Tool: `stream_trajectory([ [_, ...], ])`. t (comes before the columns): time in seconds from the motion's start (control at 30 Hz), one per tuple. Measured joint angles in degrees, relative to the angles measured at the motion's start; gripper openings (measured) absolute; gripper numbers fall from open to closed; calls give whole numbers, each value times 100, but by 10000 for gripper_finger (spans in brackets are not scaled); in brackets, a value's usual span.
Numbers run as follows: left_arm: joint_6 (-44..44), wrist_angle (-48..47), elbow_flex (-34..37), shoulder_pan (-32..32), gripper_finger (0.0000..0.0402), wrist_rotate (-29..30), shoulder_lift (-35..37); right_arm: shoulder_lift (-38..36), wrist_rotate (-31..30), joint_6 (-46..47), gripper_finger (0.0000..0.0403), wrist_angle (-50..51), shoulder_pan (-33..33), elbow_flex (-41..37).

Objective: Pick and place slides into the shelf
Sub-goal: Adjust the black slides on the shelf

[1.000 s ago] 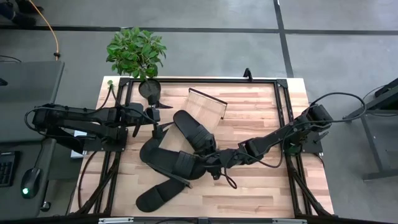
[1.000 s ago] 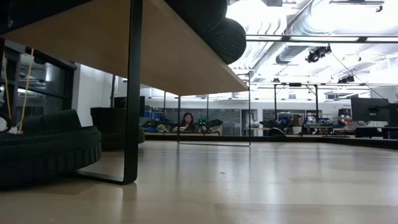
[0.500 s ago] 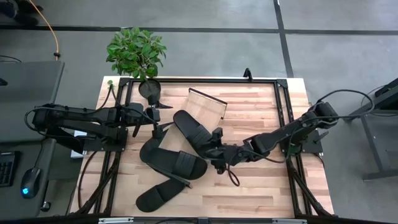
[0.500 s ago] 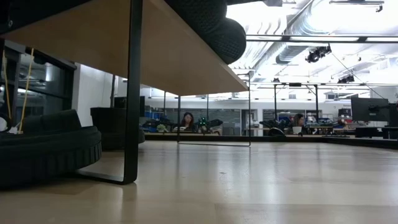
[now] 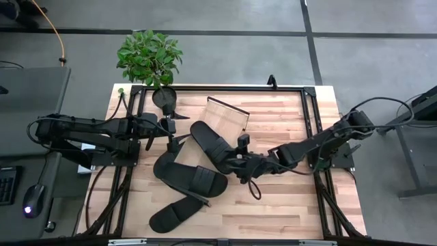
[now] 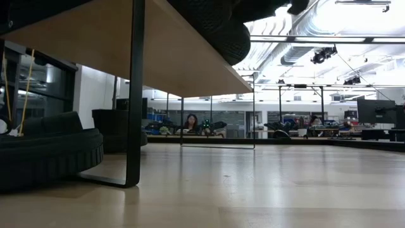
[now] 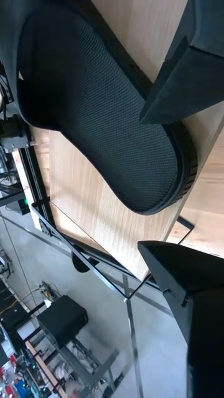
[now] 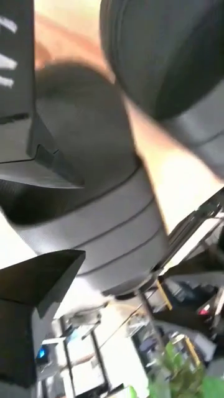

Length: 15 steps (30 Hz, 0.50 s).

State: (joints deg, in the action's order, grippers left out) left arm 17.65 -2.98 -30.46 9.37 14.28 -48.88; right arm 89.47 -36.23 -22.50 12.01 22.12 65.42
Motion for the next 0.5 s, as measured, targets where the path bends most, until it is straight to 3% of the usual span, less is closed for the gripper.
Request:
stream_trajectory([
  [0.37, 0, 2, 0, 0, 303, 0, 0, 0, -126, 62, 162, 65, -108, -63],
  [0.5, 0, 4, 0, 0, 303, -1, -1, 0, -124, 107, 143, 154, -106, -63],
])
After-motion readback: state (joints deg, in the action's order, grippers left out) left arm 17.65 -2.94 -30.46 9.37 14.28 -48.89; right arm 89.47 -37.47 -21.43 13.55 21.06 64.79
